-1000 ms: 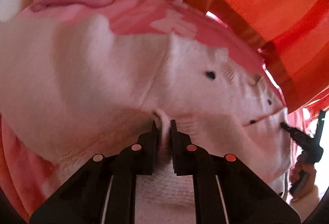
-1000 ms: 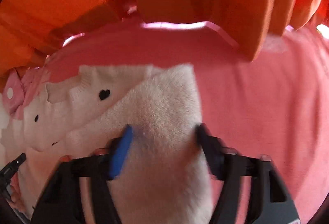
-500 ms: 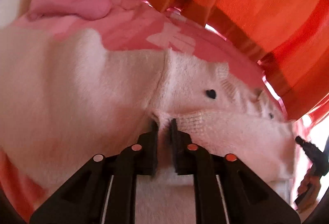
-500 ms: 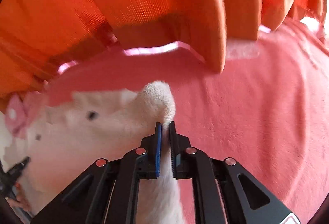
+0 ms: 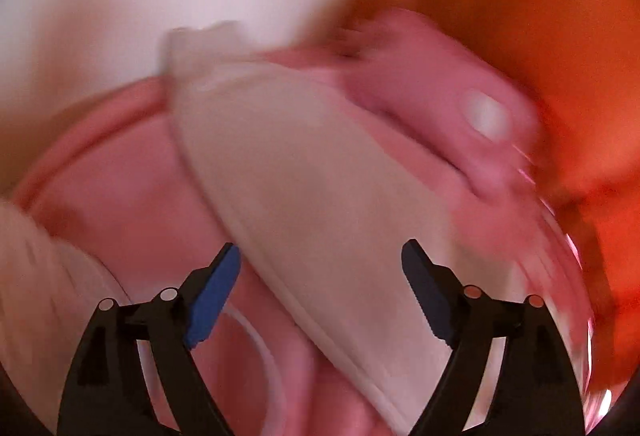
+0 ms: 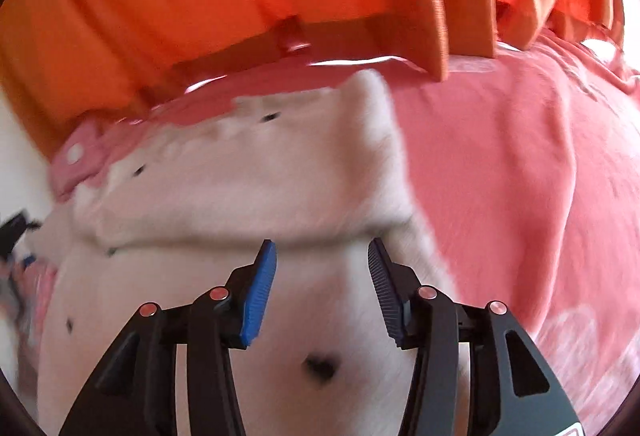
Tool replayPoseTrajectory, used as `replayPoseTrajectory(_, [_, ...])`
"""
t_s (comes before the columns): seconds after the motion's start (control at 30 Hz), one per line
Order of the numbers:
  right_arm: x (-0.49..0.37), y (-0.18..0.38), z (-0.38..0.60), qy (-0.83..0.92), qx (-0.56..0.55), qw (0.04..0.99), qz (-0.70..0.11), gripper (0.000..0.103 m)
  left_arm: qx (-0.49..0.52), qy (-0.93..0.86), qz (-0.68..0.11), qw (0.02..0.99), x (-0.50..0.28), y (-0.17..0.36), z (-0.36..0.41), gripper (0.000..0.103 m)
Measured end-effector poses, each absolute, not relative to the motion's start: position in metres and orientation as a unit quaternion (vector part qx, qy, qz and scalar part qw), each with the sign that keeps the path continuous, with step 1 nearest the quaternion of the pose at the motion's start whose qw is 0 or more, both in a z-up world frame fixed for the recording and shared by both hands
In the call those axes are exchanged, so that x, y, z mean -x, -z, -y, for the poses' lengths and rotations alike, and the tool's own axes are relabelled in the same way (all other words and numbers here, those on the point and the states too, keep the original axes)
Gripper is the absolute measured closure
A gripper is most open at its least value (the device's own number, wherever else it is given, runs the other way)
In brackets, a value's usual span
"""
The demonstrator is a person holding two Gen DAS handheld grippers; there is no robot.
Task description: Fold small clothes
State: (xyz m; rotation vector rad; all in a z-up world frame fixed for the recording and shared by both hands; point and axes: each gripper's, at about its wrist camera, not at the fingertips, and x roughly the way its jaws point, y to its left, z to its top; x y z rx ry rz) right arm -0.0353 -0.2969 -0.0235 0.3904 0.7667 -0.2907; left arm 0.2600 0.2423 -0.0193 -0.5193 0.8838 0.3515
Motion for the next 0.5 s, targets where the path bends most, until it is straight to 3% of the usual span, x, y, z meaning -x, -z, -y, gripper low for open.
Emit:
replayPoseTrajectory(0.17, [0.018, 0.029, 0.282, 0.126, -0.16, 0.895, -0.396, 0.054, 0.314, -0.219, -0.455, 0.804, -0.295, 0.053, -0.293, 0.023])
replayPoseTrajectory(0.2, [0.017, 0.032, 0.282, 0.127, -0.164, 0.892, -0.401, 0.054, 0.31, -0.222, -0.44, 0.813, -0.296, 0.05, -0.292, 0.029])
replayPoseTrajectory(0.23, [0.016, 0.033, 0.283, 0.128, -0.166, 0.891, -0.402, 0.054, 0.305, -0.213, -0.442, 0.816, -0.3, 0.049, -0.29, 0.055])
replayPoseTrajectory(0.3, [0.014, 0.032, 0.283, 0.127, -0.164, 0.893, -0.399, 0.054, 0.306, -0.164, -0.447, 0.824, -0.307, 0.045, -0.282, 0.094])
replayPoseTrajectory(0.5, [0.01, 0.034, 0.288, 0.128, -0.166, 0.895, -0.394, 0.054, 0.21, -0.045, -0.348, 0.913, -0.285, -0.055, -0.175, 0.095])
